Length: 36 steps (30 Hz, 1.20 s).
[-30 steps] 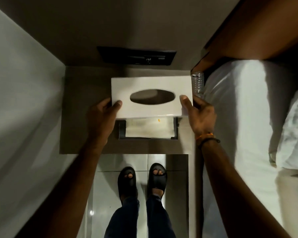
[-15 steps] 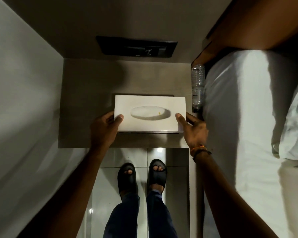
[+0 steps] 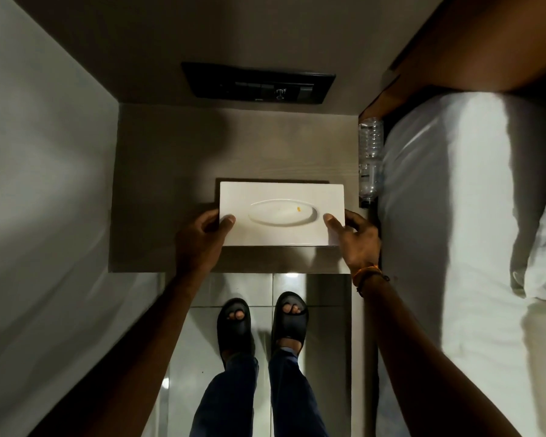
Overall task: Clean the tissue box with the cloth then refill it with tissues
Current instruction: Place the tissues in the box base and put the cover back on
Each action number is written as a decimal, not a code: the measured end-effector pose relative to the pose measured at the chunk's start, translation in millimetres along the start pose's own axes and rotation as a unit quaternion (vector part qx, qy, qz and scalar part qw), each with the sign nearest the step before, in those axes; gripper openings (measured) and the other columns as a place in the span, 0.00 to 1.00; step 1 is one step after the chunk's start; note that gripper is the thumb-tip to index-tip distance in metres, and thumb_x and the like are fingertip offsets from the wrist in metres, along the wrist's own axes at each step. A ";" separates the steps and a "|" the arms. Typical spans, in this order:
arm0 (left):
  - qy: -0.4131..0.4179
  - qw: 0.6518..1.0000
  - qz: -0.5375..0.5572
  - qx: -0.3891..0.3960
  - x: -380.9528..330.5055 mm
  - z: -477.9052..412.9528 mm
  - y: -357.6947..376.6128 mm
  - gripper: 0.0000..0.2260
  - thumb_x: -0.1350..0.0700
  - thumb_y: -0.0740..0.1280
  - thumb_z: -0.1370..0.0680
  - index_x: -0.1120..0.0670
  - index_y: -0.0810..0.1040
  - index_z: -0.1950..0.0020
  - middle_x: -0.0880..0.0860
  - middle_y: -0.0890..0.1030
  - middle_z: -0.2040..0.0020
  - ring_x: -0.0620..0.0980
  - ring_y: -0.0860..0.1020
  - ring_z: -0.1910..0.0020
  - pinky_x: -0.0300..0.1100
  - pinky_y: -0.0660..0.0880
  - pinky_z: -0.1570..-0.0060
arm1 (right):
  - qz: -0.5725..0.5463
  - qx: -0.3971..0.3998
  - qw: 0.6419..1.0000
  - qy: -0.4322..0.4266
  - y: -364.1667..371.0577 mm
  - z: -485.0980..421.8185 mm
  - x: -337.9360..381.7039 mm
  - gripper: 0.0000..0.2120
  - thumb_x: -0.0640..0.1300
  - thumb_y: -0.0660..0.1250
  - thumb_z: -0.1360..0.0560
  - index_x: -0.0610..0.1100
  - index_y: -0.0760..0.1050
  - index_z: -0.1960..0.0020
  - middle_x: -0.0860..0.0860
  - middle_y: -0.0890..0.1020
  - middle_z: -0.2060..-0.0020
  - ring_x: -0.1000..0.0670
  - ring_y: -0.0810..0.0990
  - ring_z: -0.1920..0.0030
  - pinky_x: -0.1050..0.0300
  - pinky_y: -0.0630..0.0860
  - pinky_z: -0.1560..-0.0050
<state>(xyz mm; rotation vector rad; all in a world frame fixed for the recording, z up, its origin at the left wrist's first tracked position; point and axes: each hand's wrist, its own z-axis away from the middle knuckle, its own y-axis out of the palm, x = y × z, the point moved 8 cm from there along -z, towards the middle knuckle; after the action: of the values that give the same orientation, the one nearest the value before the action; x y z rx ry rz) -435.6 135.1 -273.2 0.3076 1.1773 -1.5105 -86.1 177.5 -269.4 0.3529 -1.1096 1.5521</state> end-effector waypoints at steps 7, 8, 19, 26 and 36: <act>-0.023 1.000 0.021 -0.006 8.6 -9.3 2.0 0.19 0.41 0.70 0.23 0.50 0.81 0.37 0.48 0.84 0.48 0.46 0.82 0.50 0.40 0.78 0.56 | -0.058 0.045 0.997 -0.019 3.4 -6.2 -3.5 0.19 0.50 0.81 0.31 0.47 0.85 0.42 0.55 0.88 0.50 0.56 0.86 0.47 0.51 0.82 0.41; -0.024 0.999 0.024 -0.004 9.5 -9.3 1.6 0.19 0.41 0.70 0.23 0.50 0.81 0.37 0.47 0.84 0.49 0.46 0.82 0.51 0.42 0.80 0.55 | -0.064 0.055 0.996 -0.026 4.2 -6.1 -3.3 0.19 0.49 0.81 0.31 0.47 0.85 0.41 0.54 0.88 0.49 0.55 0.86 0.46 0.51 0.82 0.41; -0.003 1.000 -0.010 0.010 1.8 -6.3 -2.1 0.26 0.34 0.66 0.26 0.50 0.80 0.37 0.48 0.82 0.49 0.52 0.82 0.47 0.52 0.82 0.49 | -0.090 0.092 0.991 -0.027 6.2 -9.5 -3.7 0.22 0.45 0.81 0.32 0.43 0.84 0.39 0.50 0.88 0.46 0.50 0.86 0.43 0.43 0.81 0.37; -0.029 0.999 -0.012 0.022 3.6 -11.6 -0.3 0.17 0.43 0.70 0.22 0.49 0.78 0.37 0.45 0.79 0.51 0.51 0.80 0.47 0.52 0.82 0.49 | -0.112 0.081 0.990 0.019 2.0 -9.6 -17.7 0.21 0.41 0.83 0.35 0.44 0.85 0.42 0.47 0.88 0.47 0.46 0.87 0.45 0.36 0.81 0.41; -0.083 0.992 0.087 0.043 7.6 -6.0 -1.3 0.18 0.51 0.72 0.22 0.54 0.76 0.34 0.56 0.81 0.40 0.57 0.81 0.43 0.61 0.81 0.46 | -0.138 0.085 0.986 0.040 -3.0 -2.4 -18.0 0.19 0.39 0.81 0.32 0.43 0.85 0.42 0.47 0.88 0.50 0.46 0.88 0.50 0.44 0.86 0.51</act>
<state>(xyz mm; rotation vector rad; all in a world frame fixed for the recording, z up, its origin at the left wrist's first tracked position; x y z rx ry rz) -441.6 135.1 -280.9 0.3265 0.9317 -1.4074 -77.0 168.3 -282.5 0.5319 -0.8284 1.4024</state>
